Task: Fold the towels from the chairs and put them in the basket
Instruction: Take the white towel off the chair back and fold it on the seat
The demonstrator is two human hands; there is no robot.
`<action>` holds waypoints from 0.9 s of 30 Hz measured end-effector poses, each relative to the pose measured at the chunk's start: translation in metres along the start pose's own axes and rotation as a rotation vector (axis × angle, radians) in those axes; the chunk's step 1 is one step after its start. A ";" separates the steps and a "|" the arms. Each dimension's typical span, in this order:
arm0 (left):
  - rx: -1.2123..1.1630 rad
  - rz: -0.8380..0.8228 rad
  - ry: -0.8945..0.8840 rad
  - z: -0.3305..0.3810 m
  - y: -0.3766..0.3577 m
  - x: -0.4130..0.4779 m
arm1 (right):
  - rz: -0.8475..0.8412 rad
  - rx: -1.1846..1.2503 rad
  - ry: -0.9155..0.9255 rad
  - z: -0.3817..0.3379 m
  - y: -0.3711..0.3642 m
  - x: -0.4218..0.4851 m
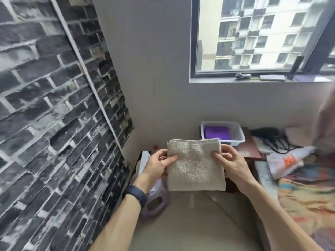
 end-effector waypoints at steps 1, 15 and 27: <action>0.001 -0.021 0.016 0.000 -0.016 0.018 | 0.010 0.012 -0.016 0.004 0.015 0.013; 0.005 -0.044 0.336 -0.034 -0.150 0.231 | 0.096 0.061 -0.341 0.101 0.143 0.181; 0.078 -0.094 0.615 -0.075 -0.186 0.443 | 0.195 -0.080 -0.626 0.194 0.173 0.369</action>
Point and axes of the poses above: each hand's wrist, its own x-axis towards the middle knuckle, its own y-axis out of the back of the hand, z = x × y, the point moved 2 cm from there along x, towards the middle knuckle
